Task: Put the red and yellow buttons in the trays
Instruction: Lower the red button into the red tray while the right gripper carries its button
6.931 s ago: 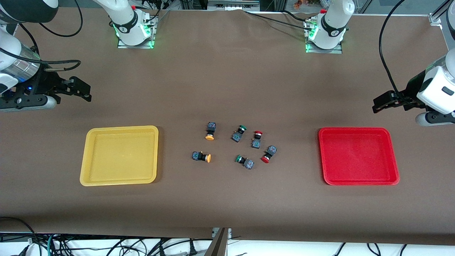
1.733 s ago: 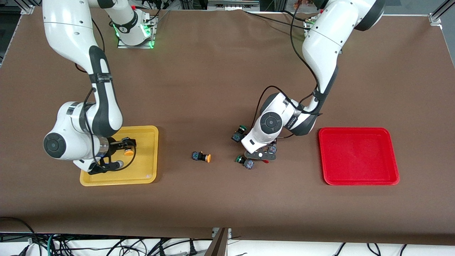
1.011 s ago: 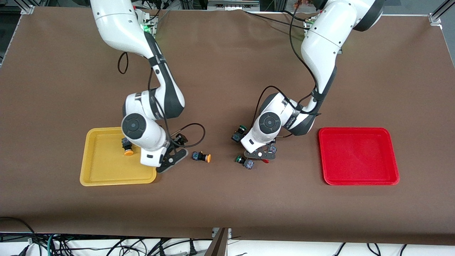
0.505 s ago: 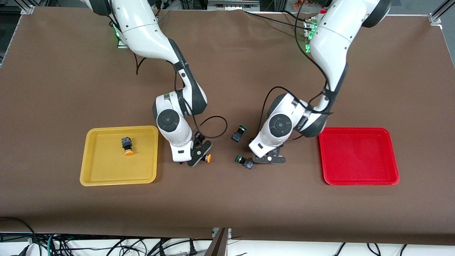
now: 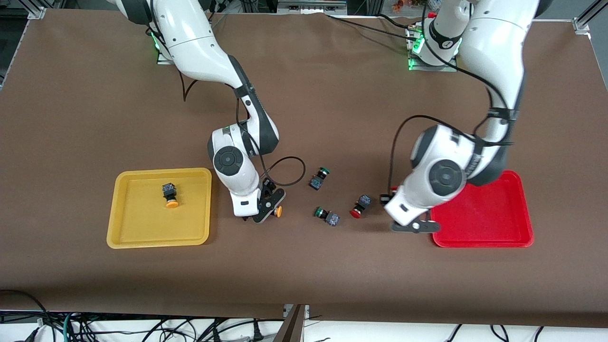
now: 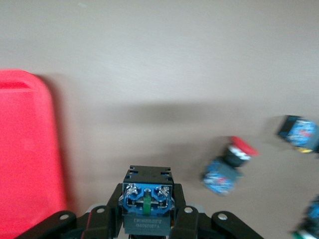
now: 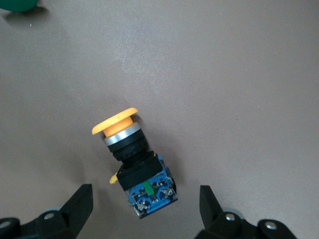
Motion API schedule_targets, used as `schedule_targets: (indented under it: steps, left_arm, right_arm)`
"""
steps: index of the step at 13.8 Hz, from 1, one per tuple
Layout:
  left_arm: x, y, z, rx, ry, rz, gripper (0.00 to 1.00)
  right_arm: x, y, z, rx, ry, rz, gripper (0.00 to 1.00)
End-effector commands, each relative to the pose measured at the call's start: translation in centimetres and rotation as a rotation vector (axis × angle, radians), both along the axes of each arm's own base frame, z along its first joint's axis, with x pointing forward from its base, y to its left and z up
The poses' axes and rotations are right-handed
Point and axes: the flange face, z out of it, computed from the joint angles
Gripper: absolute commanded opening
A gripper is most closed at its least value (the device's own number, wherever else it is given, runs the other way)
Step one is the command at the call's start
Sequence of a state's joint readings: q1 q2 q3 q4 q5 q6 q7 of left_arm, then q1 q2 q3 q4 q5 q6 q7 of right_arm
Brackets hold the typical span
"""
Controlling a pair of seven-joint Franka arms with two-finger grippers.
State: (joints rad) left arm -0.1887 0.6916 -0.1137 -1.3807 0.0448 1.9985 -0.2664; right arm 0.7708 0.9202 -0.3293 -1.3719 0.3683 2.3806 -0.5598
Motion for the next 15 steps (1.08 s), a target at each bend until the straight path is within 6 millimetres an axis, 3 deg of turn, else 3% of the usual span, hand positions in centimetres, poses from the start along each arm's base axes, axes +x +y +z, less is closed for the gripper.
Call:
schedule_targets:
  steps: [1,2,5,6,7,9,10,12,15]
  left_arm:
    - [0.6,6.8,0.5,-0.002,0.033,-0.079,0.35]
    - [1.1,9.8,0.3,-0.006,0.036,-0.088,0.35]
    - [1.7,19.5,-0.5,-0.026,0.044,-0.108,0.35]
    - [1.6,22.1,-1.2,-0.033,0.049,-0.101,0.35]
    - [1.5,24.1,-1.9,-0.04,0.054,-0.087,0.35]
    - [1.4,25.1,-2.1,-0.038,0.055,-0.076,0.35]
    - [1.3,25.6,-2.3,-0.035,0.06,-0.068,0.36]
    - [0.3,28.9,-5.1,-0.044,0.1,-0.026,0.37]
    - [-1.1,30.2,-6.4,-0.043,0.129,-0.013,0.39]
  right_arm:
    - [0.3,0.4,0.1,0.004,-0.012,-0.004,0.87]
    - [0.3,0.4,0.1,0.004,-0.012,-0.005,0.78]
    - [0.2,0.4,0.0,0.004,-0.01,-0.002,0.38]
    - [0.4,0.2,0.2,0.002,-0.012,0.002,0.26]
    - [0.8,-0.4,0.8,0.005,-0.01,-0.005,0.2]
    - [1.6,-2.4,1.6,0.005,0.009,-0.032,0.19]
    - [2.2,-4.1,2.9,0.004,0.042,-0.052,0.19]
    - [3.6,-8.5,6.0,0.009,0.115,-0.112,0.19]
    - [4.1,-15.5,8.6,-0.034,0.231,-0.186,0.2]
